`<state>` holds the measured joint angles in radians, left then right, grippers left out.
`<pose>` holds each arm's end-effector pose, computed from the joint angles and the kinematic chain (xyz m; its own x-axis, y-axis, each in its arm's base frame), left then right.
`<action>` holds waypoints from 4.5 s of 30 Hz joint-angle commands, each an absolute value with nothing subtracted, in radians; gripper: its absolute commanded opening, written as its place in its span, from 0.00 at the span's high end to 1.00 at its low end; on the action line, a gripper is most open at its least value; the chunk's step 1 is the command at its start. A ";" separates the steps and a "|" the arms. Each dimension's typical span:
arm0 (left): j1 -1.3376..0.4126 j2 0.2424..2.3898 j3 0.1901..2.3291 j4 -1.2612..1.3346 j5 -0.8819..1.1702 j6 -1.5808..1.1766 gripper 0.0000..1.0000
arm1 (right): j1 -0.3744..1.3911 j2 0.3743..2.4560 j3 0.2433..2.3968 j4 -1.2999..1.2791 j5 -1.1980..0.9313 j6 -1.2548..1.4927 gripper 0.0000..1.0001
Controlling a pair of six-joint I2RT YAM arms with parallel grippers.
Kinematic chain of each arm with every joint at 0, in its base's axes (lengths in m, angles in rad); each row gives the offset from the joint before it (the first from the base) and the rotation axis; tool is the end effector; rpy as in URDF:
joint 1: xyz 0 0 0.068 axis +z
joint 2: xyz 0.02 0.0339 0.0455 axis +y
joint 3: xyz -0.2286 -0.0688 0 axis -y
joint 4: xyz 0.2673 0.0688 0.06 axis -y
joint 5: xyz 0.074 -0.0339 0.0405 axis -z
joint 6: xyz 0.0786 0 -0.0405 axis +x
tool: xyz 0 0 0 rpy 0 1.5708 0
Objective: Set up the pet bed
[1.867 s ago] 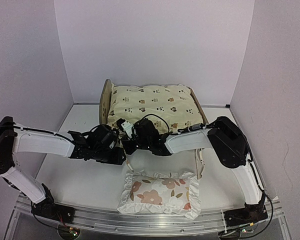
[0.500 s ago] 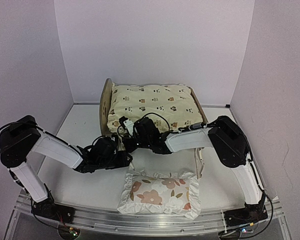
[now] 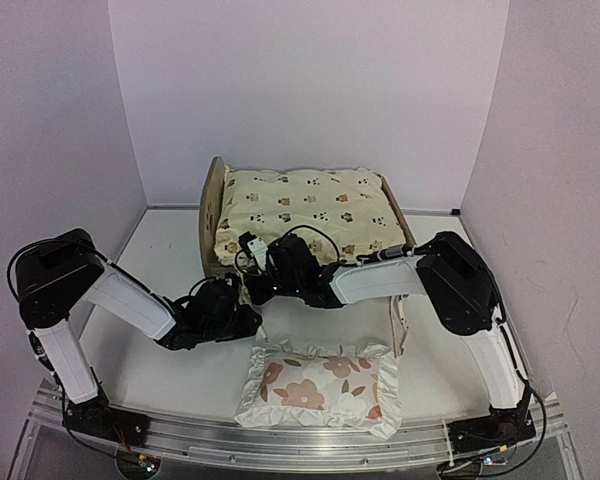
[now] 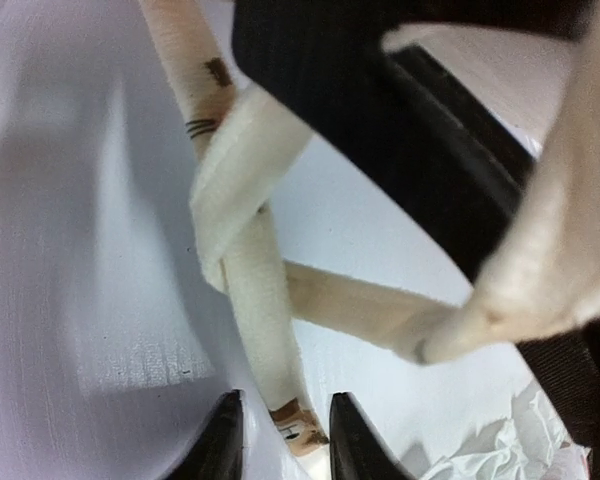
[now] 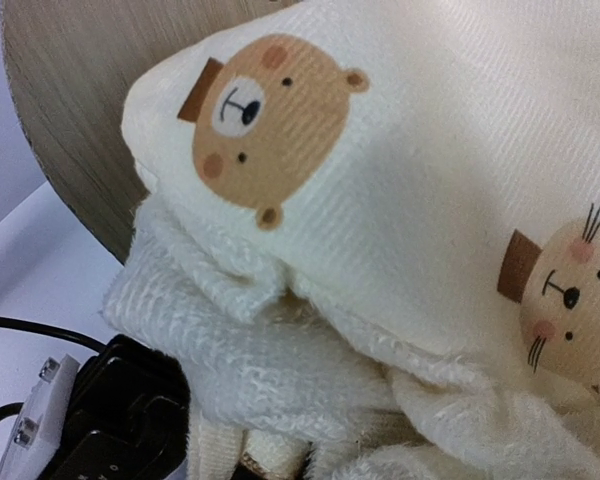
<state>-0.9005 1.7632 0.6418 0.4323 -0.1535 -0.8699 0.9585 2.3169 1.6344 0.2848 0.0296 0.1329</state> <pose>0.2274 -0.2675 0.0267 -0.7906 -0.2185 -0.5720 0.1503 0.8364 -0.5272 0.3244 0.4578 0.1002 -0.3269 -0.2351 -0.9153 -0.7657 0.6336 0.1108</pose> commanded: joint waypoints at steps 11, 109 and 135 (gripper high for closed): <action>-0.899 1.727 0.650 0.491 -0.203 -0.886 1.00 | 0.945 2.292 1.659 0.278 0.053 0.174 1.00; -0.661 1.108 0.832 -0.450 -0.437 -0.679 0.06 | 0.830 1.481 1.225 -0.076 0.307 0.112 0.02; -0.701 1.121 0.738 -0.247 -0.234 -0.610 0.03 | 0.831 0.978 0.670 -0.312 0.562 0.272 0.02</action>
<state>-0.6701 1.0921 0.7449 -0.3271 -0.2669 -0.6178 0.8272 1.0132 0.7036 -0.2712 0.4768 0.2605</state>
